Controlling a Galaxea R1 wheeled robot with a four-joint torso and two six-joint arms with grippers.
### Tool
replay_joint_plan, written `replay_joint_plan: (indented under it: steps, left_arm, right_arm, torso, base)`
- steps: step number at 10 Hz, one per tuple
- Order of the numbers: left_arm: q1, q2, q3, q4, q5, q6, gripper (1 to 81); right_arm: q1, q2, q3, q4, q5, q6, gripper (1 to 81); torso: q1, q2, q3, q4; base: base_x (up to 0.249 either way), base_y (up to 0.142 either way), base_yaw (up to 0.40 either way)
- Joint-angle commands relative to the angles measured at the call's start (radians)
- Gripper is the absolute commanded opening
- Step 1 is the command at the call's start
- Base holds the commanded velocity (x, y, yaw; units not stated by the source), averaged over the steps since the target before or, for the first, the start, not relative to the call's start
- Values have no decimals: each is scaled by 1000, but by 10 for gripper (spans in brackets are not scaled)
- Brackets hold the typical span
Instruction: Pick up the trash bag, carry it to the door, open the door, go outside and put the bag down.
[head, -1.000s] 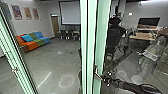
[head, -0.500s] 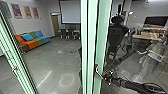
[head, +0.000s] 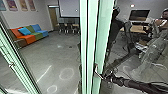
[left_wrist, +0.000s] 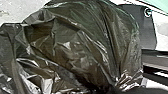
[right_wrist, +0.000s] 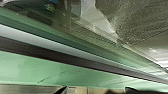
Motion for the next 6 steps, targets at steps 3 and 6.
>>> replay_joint_plan:
  steps: [3, 6]
  left_arm:
    - [-39, -13, 2, -6, 68, 0, 10]
    - [-36, -13, 2, -6, 66, 0, 10]
  right_arm:
    - [135, -8, -138, -2, -189, 35, 811]
    - [160, -38, -140, 2, -192, 43, 811]
  torso:
    - [-1, 0, -11, 0]
    - [0, 1, -10, 0]
  base:
    - [0, 0, 0]
    - [0, 0, 0]
